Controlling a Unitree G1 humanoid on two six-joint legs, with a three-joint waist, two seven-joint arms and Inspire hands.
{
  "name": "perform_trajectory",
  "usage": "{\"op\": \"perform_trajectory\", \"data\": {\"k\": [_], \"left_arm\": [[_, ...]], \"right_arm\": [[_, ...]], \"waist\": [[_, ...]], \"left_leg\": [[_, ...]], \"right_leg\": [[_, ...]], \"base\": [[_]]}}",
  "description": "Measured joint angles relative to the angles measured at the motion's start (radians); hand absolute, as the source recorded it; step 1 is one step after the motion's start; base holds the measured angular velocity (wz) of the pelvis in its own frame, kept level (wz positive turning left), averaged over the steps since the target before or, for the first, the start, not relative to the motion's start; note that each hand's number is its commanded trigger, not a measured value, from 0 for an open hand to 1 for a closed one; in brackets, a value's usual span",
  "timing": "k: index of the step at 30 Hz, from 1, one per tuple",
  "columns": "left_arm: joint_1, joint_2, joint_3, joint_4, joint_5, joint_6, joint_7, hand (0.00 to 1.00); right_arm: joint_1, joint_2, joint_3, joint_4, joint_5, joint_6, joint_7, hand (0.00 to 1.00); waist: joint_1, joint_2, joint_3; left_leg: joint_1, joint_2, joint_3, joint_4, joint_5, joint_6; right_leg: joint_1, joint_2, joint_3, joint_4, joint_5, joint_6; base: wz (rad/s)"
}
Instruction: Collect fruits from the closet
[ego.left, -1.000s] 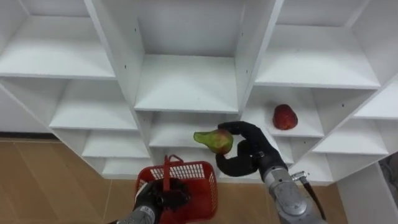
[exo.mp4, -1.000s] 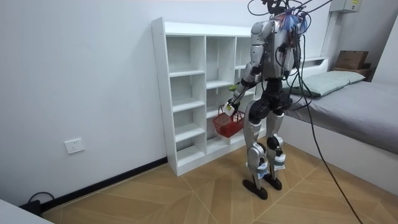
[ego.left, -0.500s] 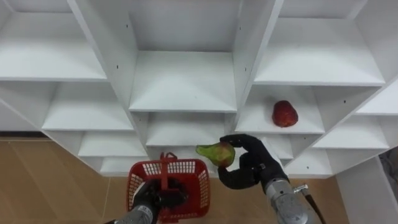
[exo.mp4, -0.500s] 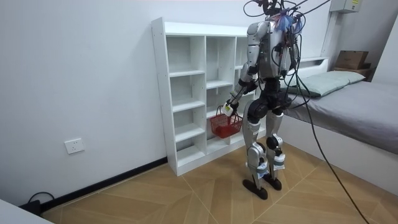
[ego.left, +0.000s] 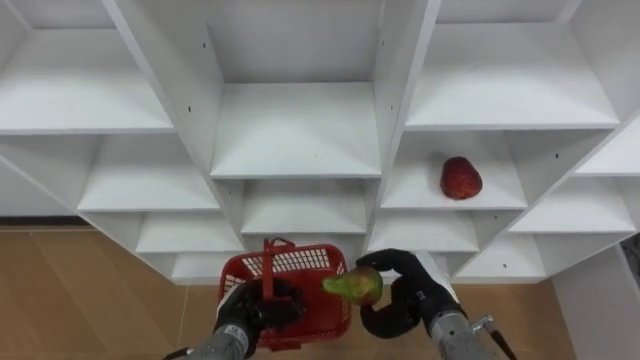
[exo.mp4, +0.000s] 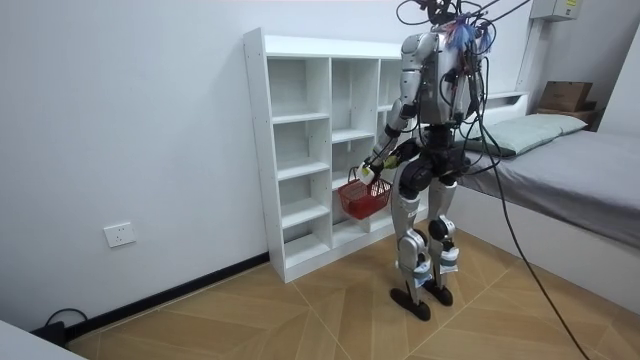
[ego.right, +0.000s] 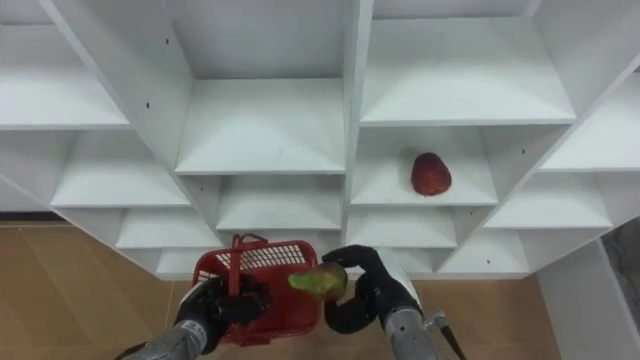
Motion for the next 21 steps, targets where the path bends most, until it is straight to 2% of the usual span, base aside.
{"op": "perform_trajectory", "data": {"k": [13,21], "left_arm": [[-0.001,0.005,-0.037,0.028,0.004,-0.007,-0.050,1.00],[-0.001,0.014,-0.040,0.036,0.037,-0.007,-0.088,1.00]], "right_arm": [[-0.029,0.004,0.006,0.102,-0.029,-0.011,0.035,1.00],[-0.111,0.023,0.002,0.216,-0.028,-0.010,0.030,1.00]], "waist": [[0.010,-0.005,0.0032],[0.011,-0.008,0.0064]], "left_leg": [[-0.013,0.000,0.002,0.001,0.000,0.000],[-0.020,0.000,0.002,0.002,0.000,0.001]], "right_leg": [[-0.015,-0.002,-0.004,0.004,0.000,0.000],[-0.022,-0.002,-0.007,0.002,0.000,0.000]], "base": [[0.00],[0.00]]}}
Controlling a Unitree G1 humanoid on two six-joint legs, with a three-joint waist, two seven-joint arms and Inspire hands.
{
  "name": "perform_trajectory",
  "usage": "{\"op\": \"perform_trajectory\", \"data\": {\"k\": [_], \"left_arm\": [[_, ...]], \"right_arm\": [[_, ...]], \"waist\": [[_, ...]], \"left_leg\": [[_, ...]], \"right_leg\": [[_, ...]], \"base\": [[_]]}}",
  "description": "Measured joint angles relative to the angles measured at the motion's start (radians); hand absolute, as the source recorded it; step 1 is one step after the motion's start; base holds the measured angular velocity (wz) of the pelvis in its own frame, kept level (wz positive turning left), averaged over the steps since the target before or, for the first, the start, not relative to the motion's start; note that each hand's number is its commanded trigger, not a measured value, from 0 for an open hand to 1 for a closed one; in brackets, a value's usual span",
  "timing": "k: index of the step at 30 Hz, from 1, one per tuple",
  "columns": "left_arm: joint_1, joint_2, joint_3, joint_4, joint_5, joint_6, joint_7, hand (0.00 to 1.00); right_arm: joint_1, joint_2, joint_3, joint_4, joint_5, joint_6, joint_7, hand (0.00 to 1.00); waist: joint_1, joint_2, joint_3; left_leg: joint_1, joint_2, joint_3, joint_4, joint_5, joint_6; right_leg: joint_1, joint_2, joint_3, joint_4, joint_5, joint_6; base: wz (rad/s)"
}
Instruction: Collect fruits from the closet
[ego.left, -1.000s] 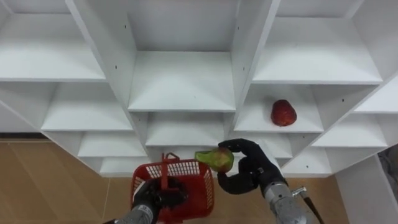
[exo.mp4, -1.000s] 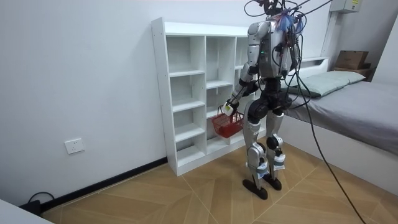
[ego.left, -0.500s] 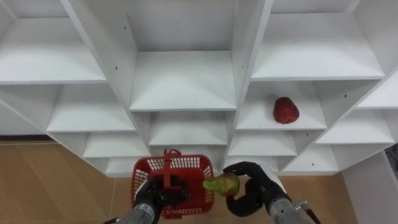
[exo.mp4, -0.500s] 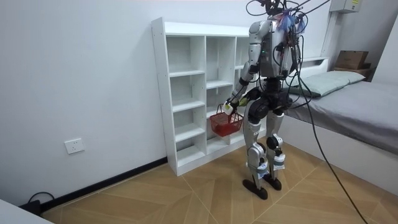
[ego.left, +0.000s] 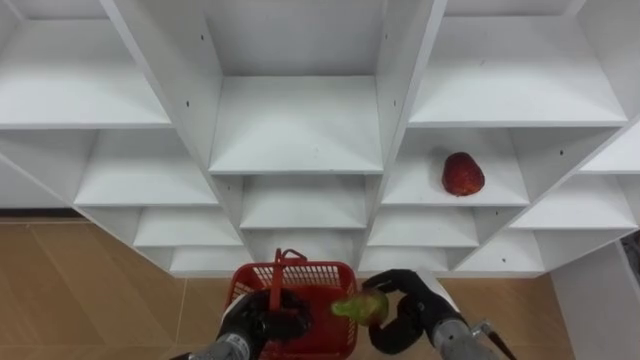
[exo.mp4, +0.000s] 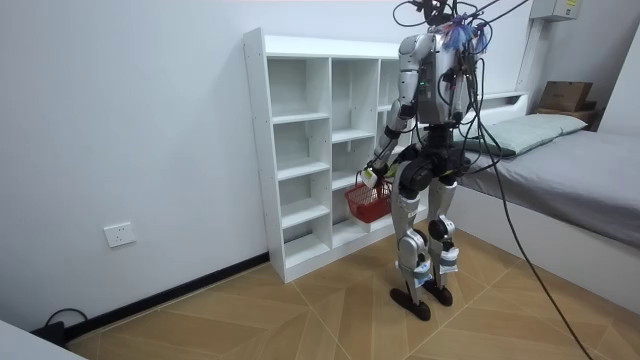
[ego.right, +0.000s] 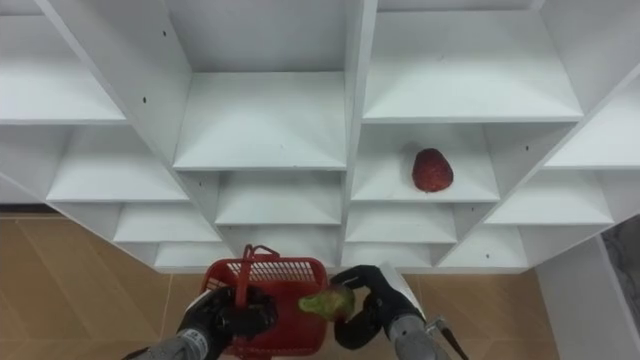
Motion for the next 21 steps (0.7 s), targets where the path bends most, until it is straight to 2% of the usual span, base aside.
{"op": "perform_trajectory", "data": {"k": [9,21], "left_arm": [[-0.003,0.009,-0.020,-0.001,0.011,0.000,-0.008,1.00],[-0.006,0.009,-0.037,0.002,0.036,0.000,-0.042,1.00]], "right_arm": [[-0.055,0.017,0.002,0.021,0.004,0.005,-0.027,1.00],[-0.081,0.036,0.018,0.030,0.003,0.011,-0.029,1.00]], "waist": [[0.001,-0.003,0.0022],[0.001,0.001,0.0043]], "left_leg": [[-0.005,-0.001,0.000,0.000,0.000,0.000],[-0.008,-0.001,-0.006,0.000,0.000,0.000]], "right_leg": [[-0.005,-0.002,-0.017,-0.001,0.000,0.000],[-0.003,-0.003,-0.032,-0.001,0.000,0.000]], "base": [[0.00],[0.00]]}}
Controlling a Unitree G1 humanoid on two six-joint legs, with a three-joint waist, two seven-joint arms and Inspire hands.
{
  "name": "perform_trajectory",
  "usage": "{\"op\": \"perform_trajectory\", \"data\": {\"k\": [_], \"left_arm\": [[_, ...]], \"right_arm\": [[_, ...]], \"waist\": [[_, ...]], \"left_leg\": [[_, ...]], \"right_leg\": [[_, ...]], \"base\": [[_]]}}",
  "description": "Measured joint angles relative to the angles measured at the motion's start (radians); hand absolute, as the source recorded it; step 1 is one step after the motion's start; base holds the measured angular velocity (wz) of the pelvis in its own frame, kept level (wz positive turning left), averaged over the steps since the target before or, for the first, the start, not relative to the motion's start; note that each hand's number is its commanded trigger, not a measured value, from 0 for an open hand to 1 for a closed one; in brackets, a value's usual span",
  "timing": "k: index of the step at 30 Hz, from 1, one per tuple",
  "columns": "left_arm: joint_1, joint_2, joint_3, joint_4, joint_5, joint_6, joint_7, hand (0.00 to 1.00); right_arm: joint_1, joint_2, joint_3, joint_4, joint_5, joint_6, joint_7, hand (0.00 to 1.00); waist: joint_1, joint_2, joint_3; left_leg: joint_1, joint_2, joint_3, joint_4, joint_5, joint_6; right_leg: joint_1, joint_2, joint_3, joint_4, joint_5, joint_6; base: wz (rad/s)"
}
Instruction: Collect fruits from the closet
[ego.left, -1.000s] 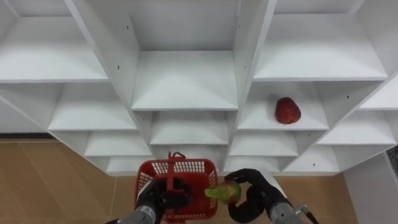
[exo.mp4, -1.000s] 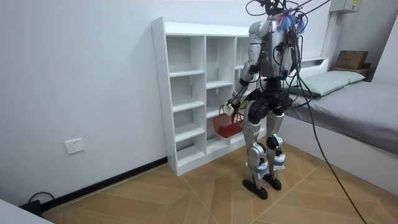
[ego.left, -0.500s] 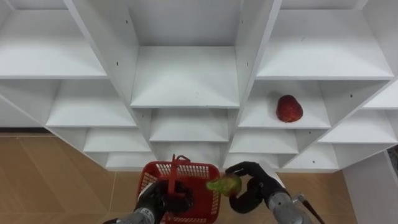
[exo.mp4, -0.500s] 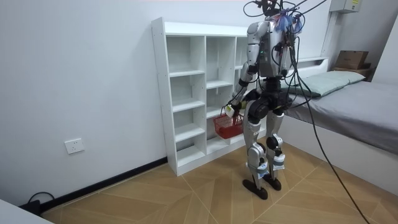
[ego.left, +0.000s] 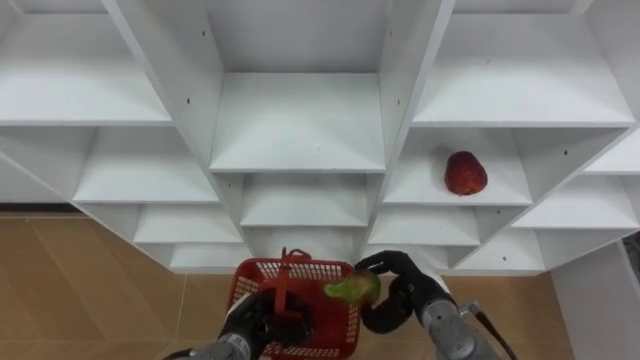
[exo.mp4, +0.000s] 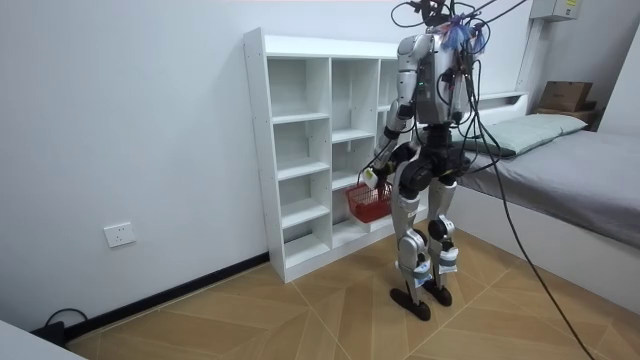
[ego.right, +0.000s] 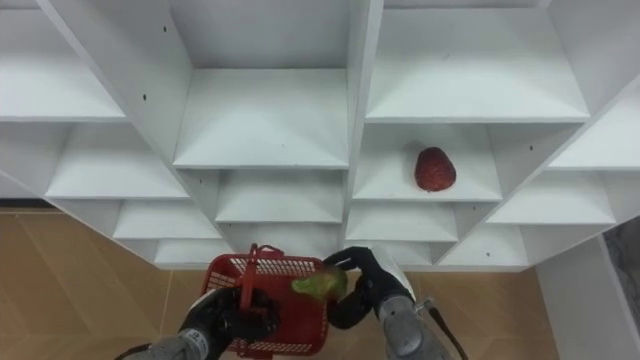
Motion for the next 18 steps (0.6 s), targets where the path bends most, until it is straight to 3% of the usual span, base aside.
{"op": "perform_trajectory", "data": {"k": [3,10,13,14,18], "left_arm": [[0.001,-0.002,-0.018,0.000,0.020,0.001,-0.022,1.00],[-0.001,-0.009,-0.032,-0.003,0.021,0.002,-0.043,1.00],[-0.004,-0.014,-0.045,-0.003,0.042,0.001,-0.044,1.00],[-0.004,-0.016,-0.050,-0.003,0.056,0.001,-0.044,1.00],[-0.008,-0.023,-0.058,-0.004,0.080,0.001,-0.047,1.00]], "right_arm": [[-0.024,0.005,0.000,0.001,0.002,0.000,0.005,1.00],[-0.039,0.006,0.002,0.002,0.012,0.000,0.035,1.00],[-0.043,0.007,0.024,0.013,0.037,0.000,0.056,0.11],[-0.043,0.007,0.030,0.017,0.044,0.000,0.067,0.00],[-0.044,0.010,0.041,0.027,0.046,0.000,0.100,0.00]], "waist": [[0.000,0.008,0.0051],[-0.001,0.009,0.0053],[0.002,0.009,0.0053],[0.002,0.009,0.0053],[0.002,0.009,0.0055]], "left_leg": [[-0.004,0.000,-0.001,0.001,0.000,0.000],[-0.012,-0.001,-0.013,0.008,0.000,0.000],[-0.012,-0.001,-0.013,0.010,0.000,0.000],[-0.012,-0.001,-0.013,0.011,0.000,0.000],[-0.014,-0.001,-0.013,0.016,0.000,0.000]], "right_leg": [[-0.001,0.000,-0.002,0.000,0.000,0.000],[-0.002,-0.001,-0.016,-0.001,0.000,0.000],[-0.002,-0.002,-0.016,-0.001,0.000,0.000],[-0.002,-0.002,-0.016,-0.001,0.000,0.000],[-0.002,-0.002,-0.017,-0.001,0.000,0.000]], "base": [[0.01],[0.06],[0.00],[0.00],[0.00]]}}
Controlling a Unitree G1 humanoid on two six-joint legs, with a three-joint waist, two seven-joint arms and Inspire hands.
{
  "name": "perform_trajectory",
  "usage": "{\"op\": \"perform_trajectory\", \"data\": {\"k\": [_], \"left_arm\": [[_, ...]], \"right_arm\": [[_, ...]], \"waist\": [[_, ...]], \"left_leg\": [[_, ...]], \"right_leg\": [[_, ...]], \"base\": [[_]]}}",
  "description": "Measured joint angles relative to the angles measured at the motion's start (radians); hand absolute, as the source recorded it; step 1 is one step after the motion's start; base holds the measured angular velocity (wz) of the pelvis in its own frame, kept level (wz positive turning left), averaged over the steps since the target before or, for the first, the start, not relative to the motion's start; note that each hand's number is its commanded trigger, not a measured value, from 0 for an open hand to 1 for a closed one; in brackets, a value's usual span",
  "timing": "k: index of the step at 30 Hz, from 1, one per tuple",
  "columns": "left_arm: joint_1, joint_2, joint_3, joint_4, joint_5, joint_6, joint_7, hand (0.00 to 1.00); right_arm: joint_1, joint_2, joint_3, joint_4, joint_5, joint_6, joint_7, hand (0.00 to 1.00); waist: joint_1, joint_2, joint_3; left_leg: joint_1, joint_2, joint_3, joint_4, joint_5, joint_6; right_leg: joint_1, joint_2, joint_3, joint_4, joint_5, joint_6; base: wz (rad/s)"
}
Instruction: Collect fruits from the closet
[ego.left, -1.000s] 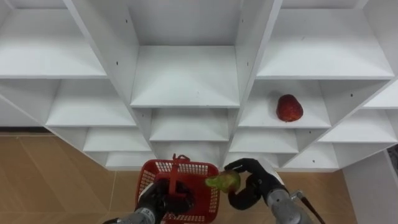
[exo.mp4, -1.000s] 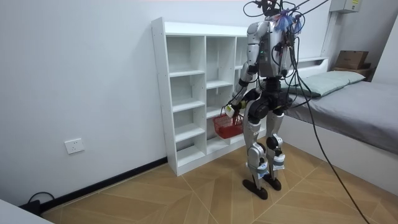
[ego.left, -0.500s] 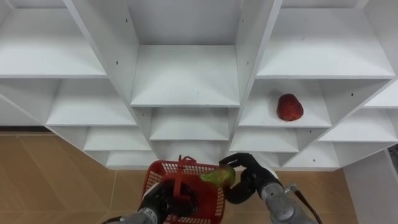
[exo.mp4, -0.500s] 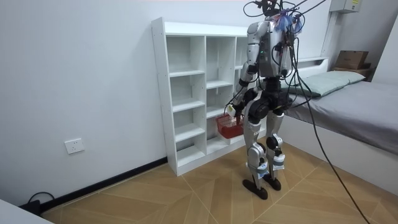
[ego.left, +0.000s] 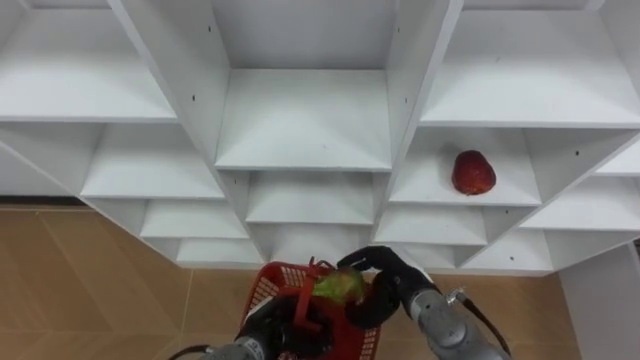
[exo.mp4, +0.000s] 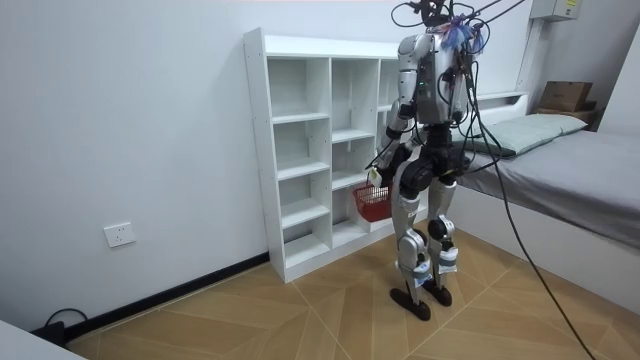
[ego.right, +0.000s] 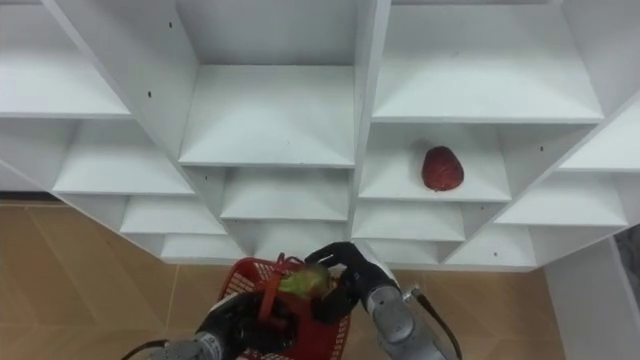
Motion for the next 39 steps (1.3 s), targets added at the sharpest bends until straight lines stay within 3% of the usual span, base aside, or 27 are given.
{"op": "perform_trajectory", "data": {"k": [12,24,31,39], "left_arm": [[-0.019,-0.010,-0.003,0.002,0.047,0.006,-0.033,1.00],[-0.027,-0.006,0.001,-0.032,0.048,0.007,-0.037,1.00],[-0.027,0.003,0.000,-0.032,0.047,0.007,-0.037,1.00],[-0.014,0.027,0.001,-0.025,-0.043,0.005,0.002,1.00]], "right_arm": [[-0.002,0.008,0.011,0.064,0.006,0.001,0.045,0.00],[-0.003,0.021,0.011,0.088,0.015,-0.001,0.064,0.00],[0.001,0.012,0.018,0.091,0.030,-0.001,0.063,0.00],[0.014,-0.009,0.016,0.077,0.073,-0.003,-0.004,0.00]], "waist": [[0.000,0.020,0.0042],[0.000,0.019,0.0033],[0.000,0.008,-0.0032],[-0.011,-0.018,-0.0138]], "left_leg": [[-0.010,0.001,-0.003,0.008,0.000,0.000],[-0.005,0.001,-0.002,0.010,0.000,0.000],[-0.002,0.002,0.004,0.010,0.000,0.000],[0.031,0.002,0.010,0.007,0.000,0.000]], "right_leg": [[-0.004,0.001,0.000,0.001,0.001,-0.002],[-0.001,0.001,0.001,0.002,0.001,-0.002],[0.000,0.001,0.003,0.004,0.001,-0.002],[0.031,0.001,0.014,0.001,0.001,-0.002]], "base": [[0.00],[0.00],[-0.01],[-0.02]]}}
